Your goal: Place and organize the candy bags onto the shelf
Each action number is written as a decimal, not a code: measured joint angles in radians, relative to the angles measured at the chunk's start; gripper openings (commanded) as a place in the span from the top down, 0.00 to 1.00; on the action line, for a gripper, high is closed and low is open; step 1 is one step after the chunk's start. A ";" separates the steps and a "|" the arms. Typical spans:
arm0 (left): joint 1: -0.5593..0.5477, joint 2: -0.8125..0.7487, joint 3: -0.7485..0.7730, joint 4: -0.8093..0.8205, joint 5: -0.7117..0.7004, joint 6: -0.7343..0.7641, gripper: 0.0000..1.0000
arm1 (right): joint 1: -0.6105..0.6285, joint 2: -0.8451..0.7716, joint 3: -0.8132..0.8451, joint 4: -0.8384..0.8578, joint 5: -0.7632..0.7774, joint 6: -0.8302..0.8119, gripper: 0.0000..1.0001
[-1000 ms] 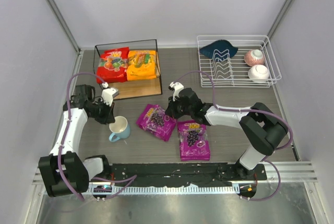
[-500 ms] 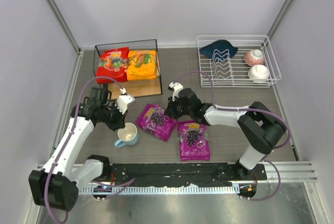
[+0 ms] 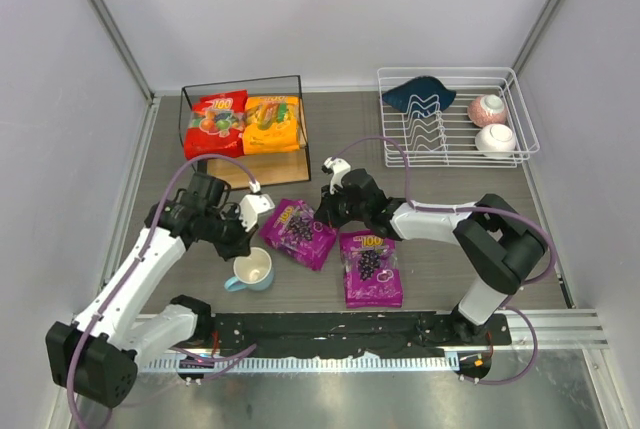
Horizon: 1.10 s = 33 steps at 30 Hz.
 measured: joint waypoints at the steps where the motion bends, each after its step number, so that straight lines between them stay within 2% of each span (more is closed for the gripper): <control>1: -0.015 0.006 0.000 0.000 0.002 0.000 1.00 | 0.000 0.001 0.000 0.000 0.000 0.000 0.96; 19: -0.342 0.143 0.000 0.130 -0.053 -0.088 0.99 | 0.000 0.003 -0.011 0.013 0.016 0.006 0.97; 24: -0.362 0.158 0.000 0.143 -0.048 -0.090 0.83 | 0.000 0.003 -0.019 0.026 0.020 0.012 0.96; 28: -0.362 0.158 0.000 0.145 -0.036 -0.087 0.80 | 0.000 0.003 -0.019 0.026 0.020 0.012 0.96; 31: -0.362 0.158 0.000 0.144 -0.033 -0.085 0.66 | 0.000 0.003 -0.019 0.026 0.020 0.012 0.96; 32: -0.362 0.158 0.000 0.144 -0.032 -0.084 0.54 | 0.000 0.003 -0.019 0.026 0.020 0.012 0.96; 33: -0.362 0.158 0.000 0.144 -0.031 -0.083 0.49 | 0.000 0.003 -0.019 0.026 0.020 0.012 0.95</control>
